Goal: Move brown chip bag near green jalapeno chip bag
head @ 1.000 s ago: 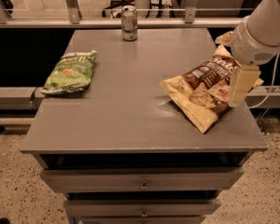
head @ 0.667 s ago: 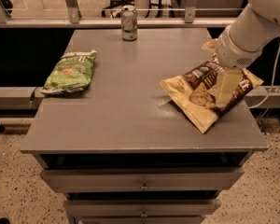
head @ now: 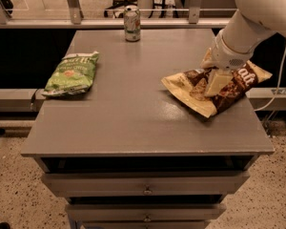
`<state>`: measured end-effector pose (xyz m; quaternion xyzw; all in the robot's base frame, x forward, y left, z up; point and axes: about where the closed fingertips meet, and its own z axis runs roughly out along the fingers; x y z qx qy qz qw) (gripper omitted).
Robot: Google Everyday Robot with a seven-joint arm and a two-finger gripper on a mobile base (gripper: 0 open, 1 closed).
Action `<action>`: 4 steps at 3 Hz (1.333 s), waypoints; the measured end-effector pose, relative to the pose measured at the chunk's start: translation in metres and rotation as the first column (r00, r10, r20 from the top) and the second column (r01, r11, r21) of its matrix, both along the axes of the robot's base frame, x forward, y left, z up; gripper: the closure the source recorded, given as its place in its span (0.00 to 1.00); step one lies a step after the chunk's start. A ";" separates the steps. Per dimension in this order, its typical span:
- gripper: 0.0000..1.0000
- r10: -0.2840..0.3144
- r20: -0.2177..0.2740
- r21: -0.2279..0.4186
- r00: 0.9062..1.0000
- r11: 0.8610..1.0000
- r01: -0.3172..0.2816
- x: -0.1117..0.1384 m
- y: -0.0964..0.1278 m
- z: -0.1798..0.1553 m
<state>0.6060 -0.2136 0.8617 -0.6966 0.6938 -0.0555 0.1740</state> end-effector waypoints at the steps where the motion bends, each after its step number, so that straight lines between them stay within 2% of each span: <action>1: 0.71 -0.019 -0.011 0.002 1.000 1.000 0.019 0.002 0.005 0.004; 2: 0.94 -0.012 0.004 0.002 1.000 1.000 0.012 0.001 0.020 0.024; 3: 1.00 0.021 0.064 0.012 0.998 1.000 -0.022 -0.008 0.041 0.063; 4: 1.00 0.022 0.064 0.012 0.998 1.000 -0.023 -0.008 0.041 0.063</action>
Offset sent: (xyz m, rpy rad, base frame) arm -0.0027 0.0406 0.0585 0.0004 -0.0348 -0.0039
